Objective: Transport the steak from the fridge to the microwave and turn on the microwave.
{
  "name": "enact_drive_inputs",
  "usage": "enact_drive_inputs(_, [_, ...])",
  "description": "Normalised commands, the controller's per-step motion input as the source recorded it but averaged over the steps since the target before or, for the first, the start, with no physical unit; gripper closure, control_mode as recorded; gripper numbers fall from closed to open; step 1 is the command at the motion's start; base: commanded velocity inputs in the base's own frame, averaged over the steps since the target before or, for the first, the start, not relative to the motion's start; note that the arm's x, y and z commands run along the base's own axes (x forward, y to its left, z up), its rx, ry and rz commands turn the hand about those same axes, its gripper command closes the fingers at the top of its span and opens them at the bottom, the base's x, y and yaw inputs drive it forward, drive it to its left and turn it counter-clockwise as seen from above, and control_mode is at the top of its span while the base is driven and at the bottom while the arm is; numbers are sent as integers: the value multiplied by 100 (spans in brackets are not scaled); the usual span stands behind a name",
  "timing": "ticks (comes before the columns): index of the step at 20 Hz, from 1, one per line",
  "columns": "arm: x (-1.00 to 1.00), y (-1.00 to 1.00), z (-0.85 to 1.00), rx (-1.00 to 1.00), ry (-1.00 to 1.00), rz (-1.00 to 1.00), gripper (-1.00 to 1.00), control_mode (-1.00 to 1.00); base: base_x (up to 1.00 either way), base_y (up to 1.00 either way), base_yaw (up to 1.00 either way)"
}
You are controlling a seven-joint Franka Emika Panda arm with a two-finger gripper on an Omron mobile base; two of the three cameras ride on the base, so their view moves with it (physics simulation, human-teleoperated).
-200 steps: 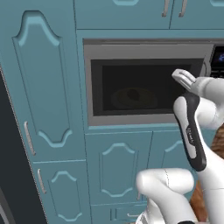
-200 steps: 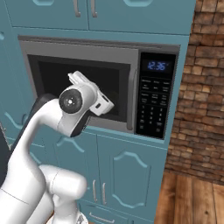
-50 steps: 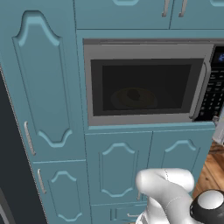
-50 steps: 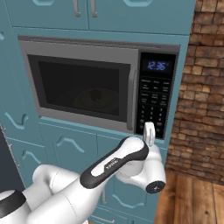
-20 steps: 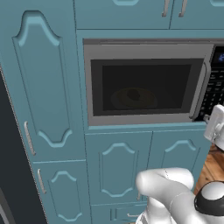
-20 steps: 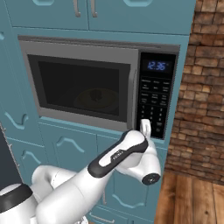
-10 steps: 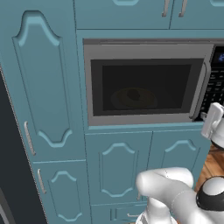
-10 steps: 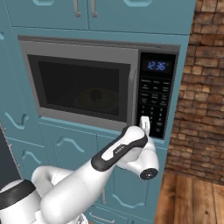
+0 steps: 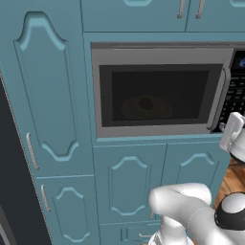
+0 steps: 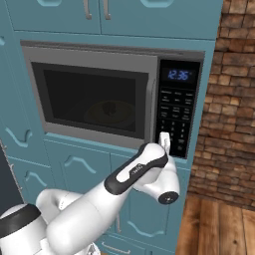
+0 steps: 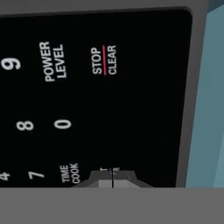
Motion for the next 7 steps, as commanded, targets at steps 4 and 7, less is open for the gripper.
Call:
enact_drive_inputs(4, [12, 0, -6, 1, 0, -1, 100, -100, 0, 0, 0])
enact_drive_inputs(7, [0, 0, 0, 0, 0, -1, 100, -100, 0, 0, 0])
